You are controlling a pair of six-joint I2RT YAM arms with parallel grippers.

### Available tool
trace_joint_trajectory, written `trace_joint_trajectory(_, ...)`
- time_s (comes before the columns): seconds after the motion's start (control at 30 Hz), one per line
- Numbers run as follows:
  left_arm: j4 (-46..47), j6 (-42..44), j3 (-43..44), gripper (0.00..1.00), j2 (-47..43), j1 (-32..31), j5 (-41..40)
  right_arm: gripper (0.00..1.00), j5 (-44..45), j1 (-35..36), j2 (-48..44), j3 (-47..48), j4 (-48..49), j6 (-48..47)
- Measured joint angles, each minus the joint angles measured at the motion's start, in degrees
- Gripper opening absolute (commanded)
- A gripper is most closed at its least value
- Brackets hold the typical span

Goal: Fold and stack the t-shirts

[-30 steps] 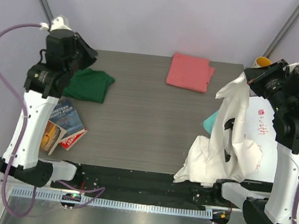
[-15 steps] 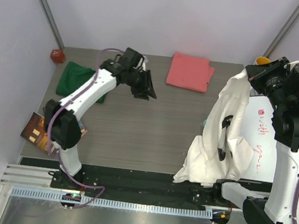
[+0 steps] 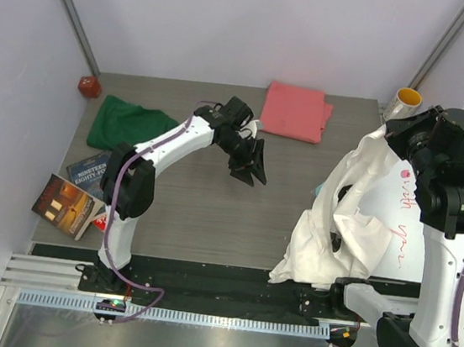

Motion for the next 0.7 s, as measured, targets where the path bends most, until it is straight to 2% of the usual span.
trace_joint_trajectory(0.13, -0.07, 0.28, -0.87, 0.46, 2.56, -3.43, 3.63, 0.01, 0.55, 0.00, 0.33, -1.73, -0.94, 0.02)
trace_joint_trajectory(0.3, 0.79, 1.62, 4.70, 0.46, 10.58, -12.13, 8.48, 0.01, 0.98, 0.00, 1.25, -1.51, -2.47, -0.20)
trace_joint_trajectory(0.4, 1.22, 1.51, 4.90, 0.46, 11.91, -15.21, 11.21, 0.01, 2.03, 0.00, 1.25, -1.01, -3.67, -0.94)
trace_joint_trajectory(0.7, 2.95, 1.22, 8.87, 0.45, 13.44, -16.09, 14.19, 0.01, 3.87, 0.00, 0.61, -0.28, -5.60, -2.40)
